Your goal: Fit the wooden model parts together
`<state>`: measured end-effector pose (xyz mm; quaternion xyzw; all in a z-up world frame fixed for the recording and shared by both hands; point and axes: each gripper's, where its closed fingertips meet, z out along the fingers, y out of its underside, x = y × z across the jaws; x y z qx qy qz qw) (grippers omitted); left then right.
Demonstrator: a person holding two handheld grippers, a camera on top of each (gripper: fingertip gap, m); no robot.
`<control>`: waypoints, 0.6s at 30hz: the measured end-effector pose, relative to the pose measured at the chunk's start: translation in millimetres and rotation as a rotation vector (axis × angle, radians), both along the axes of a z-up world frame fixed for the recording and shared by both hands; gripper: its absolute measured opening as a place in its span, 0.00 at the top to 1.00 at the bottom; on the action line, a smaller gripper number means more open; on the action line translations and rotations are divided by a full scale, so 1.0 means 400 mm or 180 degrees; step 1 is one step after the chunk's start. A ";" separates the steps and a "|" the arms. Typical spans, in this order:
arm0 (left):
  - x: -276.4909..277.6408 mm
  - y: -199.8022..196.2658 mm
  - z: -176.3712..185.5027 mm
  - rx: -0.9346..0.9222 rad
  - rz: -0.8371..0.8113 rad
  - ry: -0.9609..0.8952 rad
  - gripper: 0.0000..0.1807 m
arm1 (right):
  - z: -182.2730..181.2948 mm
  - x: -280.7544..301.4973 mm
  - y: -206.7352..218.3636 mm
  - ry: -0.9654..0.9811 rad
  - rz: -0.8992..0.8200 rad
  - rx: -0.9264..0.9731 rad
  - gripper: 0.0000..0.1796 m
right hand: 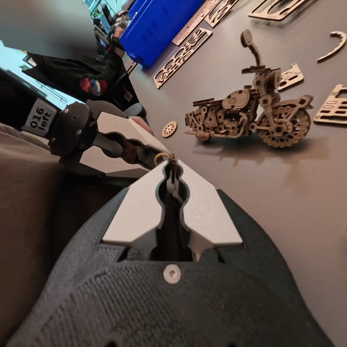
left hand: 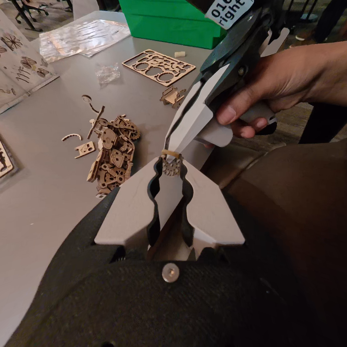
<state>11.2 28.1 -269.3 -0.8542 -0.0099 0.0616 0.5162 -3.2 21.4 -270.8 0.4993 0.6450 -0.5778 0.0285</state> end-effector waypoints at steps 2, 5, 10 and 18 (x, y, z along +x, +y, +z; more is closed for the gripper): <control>-0.004 -0.002 -0.001 0.0016 0.0019 -0.0077 0.91 | -0.010 -0.002 0.004 0.0012 -0.0002 0.0116 0.98; -0.017 -0.004 0.005 0.0100 0.0090 -0.0271 0.87 | -0.002 -0.007 0.016 0.0067 -0.0048 0.0107 0.98; -0.029 -0.008 0.009 0.0287 0.0168 -0.1384 0.85 | 0.033 -0.004 0.009 0.0336 0.0022 0.0061 0.98; 0.008 -0.017 0.086 0.0869 -0.0403 -0.3211 1.00 | 0.107 0.009 0.004 0.0269 0.0125 -0.0925 0.97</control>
